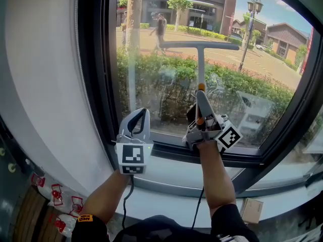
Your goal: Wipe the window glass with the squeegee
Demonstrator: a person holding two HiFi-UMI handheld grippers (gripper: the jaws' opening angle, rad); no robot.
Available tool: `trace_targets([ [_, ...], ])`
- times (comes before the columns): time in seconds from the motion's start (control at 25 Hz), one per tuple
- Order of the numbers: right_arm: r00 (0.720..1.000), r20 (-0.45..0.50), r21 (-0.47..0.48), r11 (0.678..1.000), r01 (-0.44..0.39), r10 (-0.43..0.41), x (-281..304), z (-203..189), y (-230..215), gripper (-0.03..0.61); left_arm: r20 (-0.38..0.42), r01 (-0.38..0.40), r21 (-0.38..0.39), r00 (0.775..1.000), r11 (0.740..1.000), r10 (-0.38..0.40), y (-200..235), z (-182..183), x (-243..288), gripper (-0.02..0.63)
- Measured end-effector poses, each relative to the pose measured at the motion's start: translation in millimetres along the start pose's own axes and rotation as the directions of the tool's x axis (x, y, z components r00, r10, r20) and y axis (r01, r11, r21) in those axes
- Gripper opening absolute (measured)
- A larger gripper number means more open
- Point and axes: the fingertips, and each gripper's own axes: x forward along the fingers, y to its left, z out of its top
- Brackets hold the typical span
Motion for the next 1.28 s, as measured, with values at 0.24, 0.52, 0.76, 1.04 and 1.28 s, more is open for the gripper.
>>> trace_targets([
  [0.24, 0.996, 0.004, -0.043, 0.995, -0.090, 0.090, 36.4, 68.6, 24.2, 0.049, 0.076, -0.026, 0.004, 0.997, 1.000, 0.025, 12.7, 55.7, 21.0, 0.018],
  [0.52, 0.989, 0.046, -0.144, 0.980, -0.135, 0.143, 70.9, 157.8, 45.9, 0.049, 0.176, -0.014, 0.020, 0.984, 1.000, 0.010, 3.1, 142.7, 48.3, 0.018],
  [0.76, 0.982, 0.087, -0.128, 0.980, -0.155, 0.166, 85.4, 211.4, 40.9, 0.049, 0.218, -0.031, 0.019, 0.976, 0.999, 0.026, -10.2, 184.5, 62.4, 0.018],
  [1.04, 0.989, 0.054, -0.105, 0.986, -0.132, 0.139, 95.1, 214.8, 24.8, 0.049, 0.214, -0.044, 0.044, 0.976, 0.998, 0.033, -28.4, 178.5, 53.7, 0.018],
  [1.28, 0.991, 0.059, -0.080, 0.990, -0.118, 0.123, 82.1, 218.5, 9.2, 0.049, 0.181, -0.066, 0.051, 0.982, 0.996, 0.056, -36.4, 160.7, 51.7, 0.018],
])
